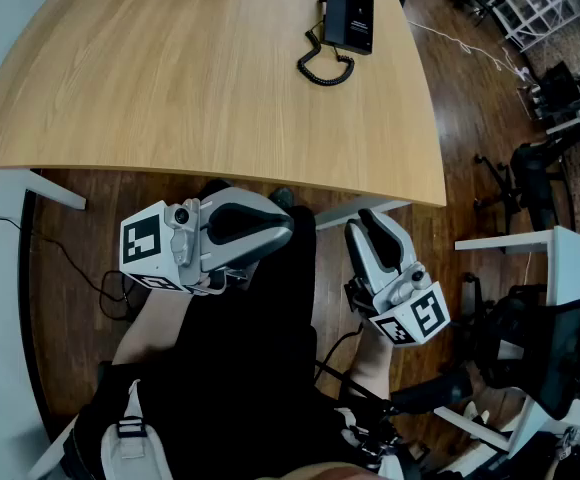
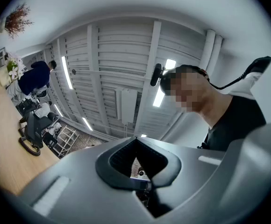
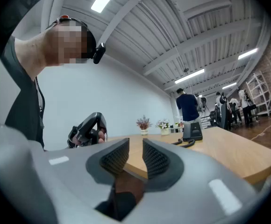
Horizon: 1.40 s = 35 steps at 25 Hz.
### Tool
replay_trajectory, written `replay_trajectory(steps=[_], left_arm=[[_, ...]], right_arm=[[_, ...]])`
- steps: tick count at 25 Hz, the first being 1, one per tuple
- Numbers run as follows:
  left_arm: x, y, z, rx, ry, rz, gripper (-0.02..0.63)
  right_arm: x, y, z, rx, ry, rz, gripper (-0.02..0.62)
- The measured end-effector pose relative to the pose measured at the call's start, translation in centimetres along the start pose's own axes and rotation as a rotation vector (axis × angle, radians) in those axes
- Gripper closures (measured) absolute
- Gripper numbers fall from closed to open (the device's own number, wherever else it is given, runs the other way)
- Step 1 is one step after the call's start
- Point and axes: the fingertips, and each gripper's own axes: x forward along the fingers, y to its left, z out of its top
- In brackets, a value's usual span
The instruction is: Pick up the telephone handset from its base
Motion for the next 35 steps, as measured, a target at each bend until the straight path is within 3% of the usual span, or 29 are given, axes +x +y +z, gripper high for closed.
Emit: replay_trajectory(steps=[7, 11, 16, 20, 28, 32, 35], left_arm=[[2.8, 2.7, -0.5, -0.038, 0.033, -0.108, 0.604], [3.9, 2.9, 2.2, -0.025, 0.015, -0.092, 0.604], [6.0, 5.6, 3.7, -0.023, 0.098, -0.086, 0.604], [6.4, 9.2, 5.1, -0.002, 0.181, -0.018, 0.604], [7.5, 20.7, 2.5, 0.038, 0.395, 0.167, 0.604], [7.1, 26.4, 3.0, 0.031, 0.43, 0.25, 0.604], [7.4, 30.4, 2.8, -0.004, 0.47, 0.266, 0.604]], right_arm=[[-0.5, -1.8, 3.8, -0.122, -0.051, -0.101, 0.503], [0.8, -1.2, 4.2, -0.131, -0.039, -0.081, 0.503], [1.8, -2.5, 6.1, -0.177, -0.002, -0.109, 0.503], [4.3, -4.5, 6.3, -0.183, -0.007, -0.086, 0.503], [7.6, -12.1, 5.8, -0.273, 0.05, -0.097, 0.503], [9.5, -15.3, 5.6, -0.278, 0.079, -0.094, 0.503], [11.5, -17.6, 5.6, -0.282, 0.094, -0.081, 0.503]])
